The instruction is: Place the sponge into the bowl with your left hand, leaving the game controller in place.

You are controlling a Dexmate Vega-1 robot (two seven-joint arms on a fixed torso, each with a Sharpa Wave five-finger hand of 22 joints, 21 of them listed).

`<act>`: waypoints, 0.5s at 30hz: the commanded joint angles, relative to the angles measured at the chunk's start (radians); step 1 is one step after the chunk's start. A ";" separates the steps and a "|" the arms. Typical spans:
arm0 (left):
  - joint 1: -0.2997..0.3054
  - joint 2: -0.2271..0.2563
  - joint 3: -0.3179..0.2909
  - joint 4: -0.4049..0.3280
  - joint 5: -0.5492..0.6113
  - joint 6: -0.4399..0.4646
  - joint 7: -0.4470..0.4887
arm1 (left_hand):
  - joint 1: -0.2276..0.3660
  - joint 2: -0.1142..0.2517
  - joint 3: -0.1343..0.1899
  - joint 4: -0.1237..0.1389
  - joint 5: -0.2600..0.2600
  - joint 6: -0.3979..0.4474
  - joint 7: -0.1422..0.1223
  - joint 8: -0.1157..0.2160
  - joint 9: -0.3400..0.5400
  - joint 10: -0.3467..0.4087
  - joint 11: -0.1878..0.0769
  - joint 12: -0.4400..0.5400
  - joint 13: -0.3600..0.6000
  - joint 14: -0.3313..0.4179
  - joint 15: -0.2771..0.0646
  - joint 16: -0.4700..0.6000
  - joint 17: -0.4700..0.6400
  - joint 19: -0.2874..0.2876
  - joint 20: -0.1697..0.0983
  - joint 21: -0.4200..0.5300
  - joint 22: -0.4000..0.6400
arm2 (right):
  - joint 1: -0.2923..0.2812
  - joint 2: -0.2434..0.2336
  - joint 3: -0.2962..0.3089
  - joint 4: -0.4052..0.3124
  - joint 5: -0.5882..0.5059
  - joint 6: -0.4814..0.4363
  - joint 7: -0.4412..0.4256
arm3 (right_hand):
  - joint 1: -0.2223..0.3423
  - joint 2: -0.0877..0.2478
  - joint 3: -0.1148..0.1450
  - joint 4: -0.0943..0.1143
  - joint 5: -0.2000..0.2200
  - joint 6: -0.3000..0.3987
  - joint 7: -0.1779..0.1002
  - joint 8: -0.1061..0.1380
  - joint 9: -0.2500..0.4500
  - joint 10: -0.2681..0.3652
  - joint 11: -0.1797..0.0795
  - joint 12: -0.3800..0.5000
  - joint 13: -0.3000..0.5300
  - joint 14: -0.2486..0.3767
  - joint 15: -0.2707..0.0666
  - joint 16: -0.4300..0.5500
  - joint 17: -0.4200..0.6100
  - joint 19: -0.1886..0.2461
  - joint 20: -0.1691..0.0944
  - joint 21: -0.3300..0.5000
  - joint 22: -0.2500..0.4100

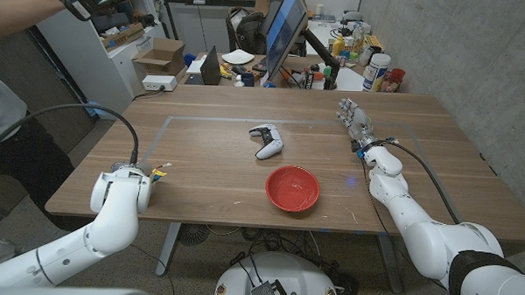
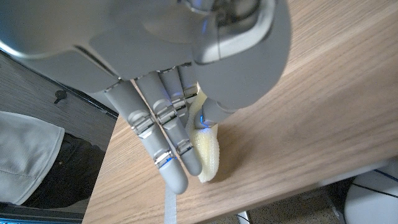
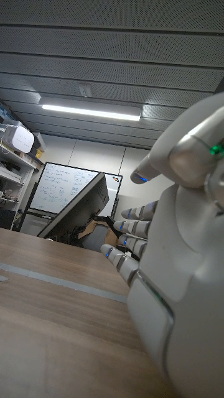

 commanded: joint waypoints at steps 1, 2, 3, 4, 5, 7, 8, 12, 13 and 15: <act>0.078 -0.113 -0.115 -0.040 0.082 -0.085 0.001 | 0.044 0.029 0.048 0.038 -0.004 0.113 0.101 0.001 0.005 0.057 -0.052 0.004 0.002 0.012 -0.001 0.001 0.002 0.008 -0.003 0.010 0.002 | -0.013 -0.004 -0.001 -0.025 0.006 -0.010 0.003 | -0.009 0.047 0.004 -0.004 0.006 0.008 0.002 0.003 0.004 0.008 0.000 0.001 0.005 0.006 -0.010 -0.004 0.000 0.007 -0.064 0.007 0.003; 0.078 -0.118 -0.122 -0.043 0.092 -0.099 -0.012 | 0.044 0.028 0.049 0.038 -0.005 0.116 0.100 0.001 0.006 0.058 -0.054 0.004 0.002 0.015 -0.002 0.002 0.002 0.009 -0.003 0.011 0.002 | -0.016 -0.004 -0.001 -0.029 0.005 -0.010 -0.001 | -0.009 0.047 0.004 -0.004 0.006 0.008 0.002 0.003 0.004 0.009 0.000 0.001 0.005 0.006 -0.010 -0.004 0.000 0.007 -0.064 0.007 0.003; 0.087 -0.126 -0.130 -0.047 0.097 -0.108 -0.003 | 0.045 0.028 0.050 0.039 -0.005 0.116 0.100 0.001 0.006 0.061 -0.053 0.005 0.002 0.017 -0.002 0.002 0.003 0.009 -0.004 0.012 0.002 | -0.015 -0.004 -0.001 -0.027 0.007 -0.008 0.003 | -0.009 0.047 0.004 -0.004 0.006 0.008 0.002 0.003 0.004 0.008 0.000 0.001 0.005 0.006 -0.010 -0.004 0.000 0.006 -0.064 0.007 0.003; 0.092 -0.134 -0.139 -0.049 0.094 -0.118 0.004 | 0.045 0.028 0.051 0.039 -0.006 0.119 0.101 0.001 0.006 0.061 -0.054 0.004 0.002 0.019 -0.001 0.003 0.003 0.008 -0.003 0.013 0.002 | -0.015 -0.004 -0.002 -0.026 0.007 -0.008 0.003 | -0.009 0.046 0.004 -0.004 0.006 0.008 0.002 0.003 0.004 0.008 0.000 0.001 0.005 0.006 -0.010 -0.004 0.000 0.006 -0.065 0.007 0.003; 0.096 -0.145 -0.149 -0.057 0.106 -0.122 0.002 | 0.045 0.028 0.052 0.039 -0.006 0.119 0.100 0.000 0.006 0.061 -0.052 0.004 0.002 0.019 -0.001 0.002 0.003 0.007 -0.003 0.013 0.002 | -0.018 -0.006 -0.004 -0.033 0.004 -0.011 0.000 | -0.009 0.046 0.005 -0.004 0.006 0.008 0.002 0.003 0.004 0.008 0.000 0.001 0.005 0.007 -0.010 -0.004 0.000 0.006 -0.065 0.007 0.003; 0.112 -0.160 -0.170 -0.070 0.106 -0.141 0.021 | 0.045 0.027 0.053 0.041 -0.007 0.120 0.100 -0.001 0.006 0.064 -0.047 0.004 0.002 0.019 0.000 0.000 0.002 0.007 -0.003 0.015 0.002 | -0.024 -0.009 -0.009 -0.045 -0.004 -0.012 -0.010 | -0.009 0.047 0.005 -0.004 0.006 0.008 0.002 0.003 0.004 0.009 0.000 0.001 0.005 0.007 -0.009 -0.004 0.000 0.006 -0.065 0.007 0.003; 0.116 -0.168 -0.181 -0.075 0.103 -0.151 0.023 | 0.045 0.027 0.054 0.042 -0.008 0.121 0.098 -0.002 0.007 0.064 -0.048 0.004 0.002 0.019 0.000 0.000 0.002 0.007 -0.003 0.016 0.002 | -0.023 -0.009 -0.008 -0.043 0.001 -0.013 -0.007 | -0.009 0.047 0.005 -0.004 0.006 0.008 0.002 0.003 0.004 0.008 0.000 0.000 0.005 0.006 -0.010 -0.004 0.000 0.006 -0.065 0.007 0.003; 0.137 -0.200 -0.213 -0.097 0.117 -0.185 0.044 | 0.046 0.026 0.057 0.045 -0.010 0.124 0.095 -0.005 0.007 0.065 -0.061 0.002 0.002 0.019 0.001 -0.003 0.002 0.004 -0.004 0.020 0.003 | -0.025 -0.009 -0.009 -0.047 0.008 -0.013 -0.001 | -0.010 0.047 0.005 -0.004 0.007 0.008 0.001 0.003 0.004 0.008 -0.002 0.000 0.005 0.005 -0.010 -0.005 0.000 0.006 -0.065 0.006 0.003; 0.138 -0.210 -0.215 -0.097 0.131 -0.193 0.043 | 0.046 0.026 0.058 0.045 -0.010 0.125 0.095 -0.005 0.007 0.065 -0.061 0.001 0.002 0.020 0.001 -0.003 0.002 0.003 -0.004 0.020 0.003 | -0.025 -0.009 -0.009 -0.049 0.009 -0.016 -0.001 | -0.010 0.047 0.005 -0.004 0.007 0.009 0.002 0.003 0.004 0.007 -0.002 0.000 0.005 0.005 -0.010 -0.005 0.000 0.006 -0.064 0.006 0.003; 0.146 -0.230 -0.232 -0.110 0.137 -0.207 0.051 | 0.046 0.026 0.059 0.047 -0.011 0.127 0.093 -0.006 0.008 0.066 -0.060 0.001 0.002 0.022 0.000 -0.003 0.003 0.002 -0.003 0.022 0.003 | -0.029 -0.009 -0.009 -0.055 0.011 -0.013 -0.004 | -0.010 0.047 0.005 -0.004 0.007 0.008 0.001 0.003 0.004 0.008 -0.001 0.000 0.005 0.006 -0.010 -0.005 0.000 0.006 -0.065 0.006 0.003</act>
